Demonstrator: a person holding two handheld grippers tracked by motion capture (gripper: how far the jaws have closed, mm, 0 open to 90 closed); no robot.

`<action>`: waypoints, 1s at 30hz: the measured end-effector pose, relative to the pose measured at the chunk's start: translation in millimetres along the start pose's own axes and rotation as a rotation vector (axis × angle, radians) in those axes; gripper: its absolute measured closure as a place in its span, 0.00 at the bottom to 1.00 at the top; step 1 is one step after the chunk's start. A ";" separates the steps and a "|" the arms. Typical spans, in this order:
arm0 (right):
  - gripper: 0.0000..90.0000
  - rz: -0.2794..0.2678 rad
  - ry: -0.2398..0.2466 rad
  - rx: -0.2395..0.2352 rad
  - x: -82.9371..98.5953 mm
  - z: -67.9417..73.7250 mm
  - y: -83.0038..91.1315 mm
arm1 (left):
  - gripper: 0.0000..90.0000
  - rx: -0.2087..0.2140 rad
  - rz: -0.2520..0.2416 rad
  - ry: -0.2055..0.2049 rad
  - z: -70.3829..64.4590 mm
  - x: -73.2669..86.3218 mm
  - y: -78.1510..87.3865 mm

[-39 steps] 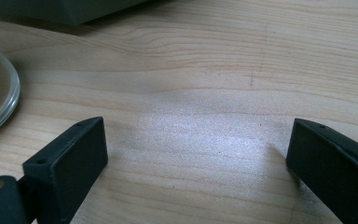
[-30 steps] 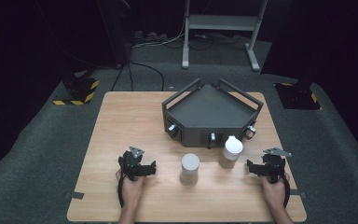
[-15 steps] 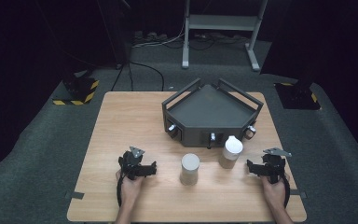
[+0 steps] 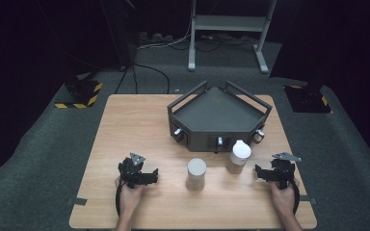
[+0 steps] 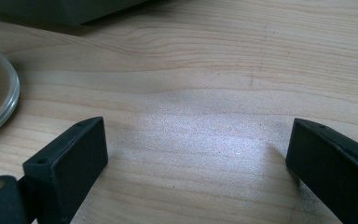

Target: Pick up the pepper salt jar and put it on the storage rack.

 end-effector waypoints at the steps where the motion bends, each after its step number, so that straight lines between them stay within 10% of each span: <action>1: 0.05 0.000 0.000 0.000 0.0 0.0 0.0 | 0.01 0.012 0.008 -0.002 0.4 -0.1 1.8; 30: 0.05 0.000 0.000 0.000 0.1 0.0 0.0 | 0.02 0.255 0.028 -0.211 -49.3 6.9 24.1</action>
Point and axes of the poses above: each handheld gripper's, and its own axes: y roughly backward along the jaws, x roughly out of its underside, z roughly to its left, the point moved 6 cm from there along -y, roughly forward along the jaws, and after that the axes turned 12 degrees about y, right-handed, at the moved point
